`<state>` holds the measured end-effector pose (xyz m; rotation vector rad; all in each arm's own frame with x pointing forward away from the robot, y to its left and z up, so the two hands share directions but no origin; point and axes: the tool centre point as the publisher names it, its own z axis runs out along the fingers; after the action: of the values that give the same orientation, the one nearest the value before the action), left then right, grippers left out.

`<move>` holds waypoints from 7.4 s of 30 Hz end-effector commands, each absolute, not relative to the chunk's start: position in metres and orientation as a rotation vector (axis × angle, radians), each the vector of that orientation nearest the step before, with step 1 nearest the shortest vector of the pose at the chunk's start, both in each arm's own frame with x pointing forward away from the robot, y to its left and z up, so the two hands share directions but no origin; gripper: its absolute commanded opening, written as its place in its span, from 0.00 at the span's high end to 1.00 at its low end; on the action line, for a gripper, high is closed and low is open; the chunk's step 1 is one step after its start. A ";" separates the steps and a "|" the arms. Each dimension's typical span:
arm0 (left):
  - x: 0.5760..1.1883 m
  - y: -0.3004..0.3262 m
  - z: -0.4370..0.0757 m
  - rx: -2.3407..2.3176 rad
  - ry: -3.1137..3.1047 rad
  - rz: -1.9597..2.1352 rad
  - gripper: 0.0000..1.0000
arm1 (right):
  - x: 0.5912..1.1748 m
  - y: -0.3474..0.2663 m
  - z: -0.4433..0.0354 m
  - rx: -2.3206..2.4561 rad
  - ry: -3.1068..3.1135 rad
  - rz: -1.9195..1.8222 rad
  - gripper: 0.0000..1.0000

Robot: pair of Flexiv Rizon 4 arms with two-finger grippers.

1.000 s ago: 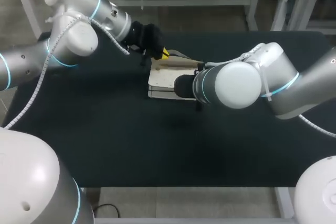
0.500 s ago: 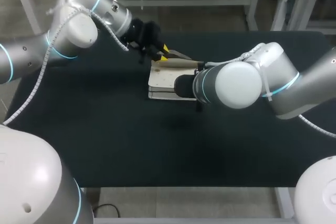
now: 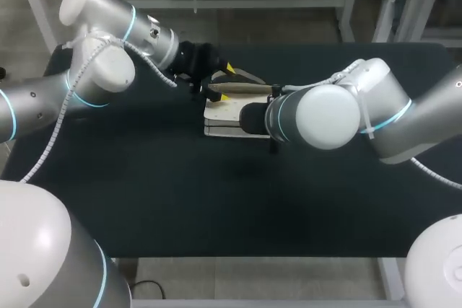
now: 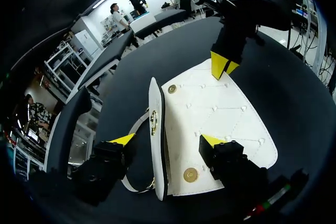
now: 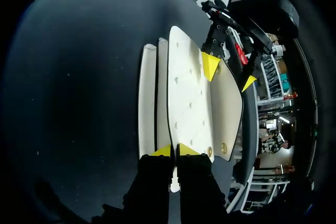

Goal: Pick up the bag, open it, inspect its contents, close it, and place it on the opposite side

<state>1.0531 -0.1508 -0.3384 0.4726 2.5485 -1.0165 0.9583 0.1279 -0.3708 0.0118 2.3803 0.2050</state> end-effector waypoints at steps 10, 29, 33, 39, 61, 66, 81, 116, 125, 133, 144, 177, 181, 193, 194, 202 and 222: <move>1.075 -0.164 -0.341 0.405 2.574 -0.984 0.27 | 0.956 0.125 -0.375 0.017 2.257 0.214 1.00; 1.093 -0.168 -0.352 0.312 2.698 -0.996 0.38 | 0.956 0.125 -0.375 0.017 2.257 0.214 1.00; 1.095 -0.170 -0.355 0.298 2.732 -0.980 0.49 | 0.956 0.125 -0.375 0.017 2.257 0.214 1.00; 1.098 -0.170 -0.358 0.277 2.742 -0.975 0.58 | 0.956 0.125 -0.375 0.017 2.257 0.214 1.00; 1.106 -0.166 -0.357 0.215 2.769 -1.047 1.00 | 0.956 0.125 -0.375 0.017 2.257 0.214 1.00; 1.107 -0.167 -0.349 0.213 2.767 -1.041 1.00 | 0.954 0.127 -0.371 -0.006 2.262 0.211 0.35; 1.107 -0.157 -0.300 0.184 2.745 -1.015 1.00 | 0.922 0.138 -0.309 -0.070 2.244 0.225 0.00; 1.082 -0.140 -0.251 0.185 2.722 -1.051 1.00 | 0.910 0.148 -0.268 -0.081 2.172 0.241 1.00; 1.073 -0.144 -0.229 0.188 2.691 -1.007 1.00 | 0.927 0.150 -0.251 -0.095 2.130 0.232 1.00; 1.059 -0.146 -0.219 0.180 2.689 -0.960 1.00 | 0.954 0.152 -0.246 -0.121 2.096 0.203 1.00; 1.050 -0.145 -0.218 0.173 2.685 -1.021 1.00 | 0.994 0.139 -0.250 -0.034 2.088 0.166 1.00; 1.044 -0.143 -0.215 0.121 2.679 -1.102 1.00 | 1.016 0.146 -0.280 -0.035 2.172 0.217 1.00; 1.040 -0.143 -0.214 0.094 2.692 -1.098 1.00 | 1.007 0.146 -0.284 -0.044 2.181 0.218 1.00; 1.017 -0.142 -0.203 0.100 2.659 -1.065 1.00 | 1.005 0.146 -0.292 -0.041 2.206 0.223 1.00; 1.016 -0.143 -0.203 0.101 2.658 -1.061 1.00 | 1.006 0.146 -0.292 -0.041 2.205 0.224 1.00; 1.013 -0.145 -0.204 0.118 2.659 -1.056 1.00 | 1.014 0.150 -0.288 -0.042 2.186 0.221 1.00; 1.021 -0.141 -0.209 0.063 2.718 -1.226 1.00 | 1.004 0.152 -0.316 -0.061 2.299 0.210 1.00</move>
<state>1.0138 -0.1410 -0.2103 0.0459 2.6957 -1.2108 1.0004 0.1511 -0.3145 -0.0596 2.2922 0.2135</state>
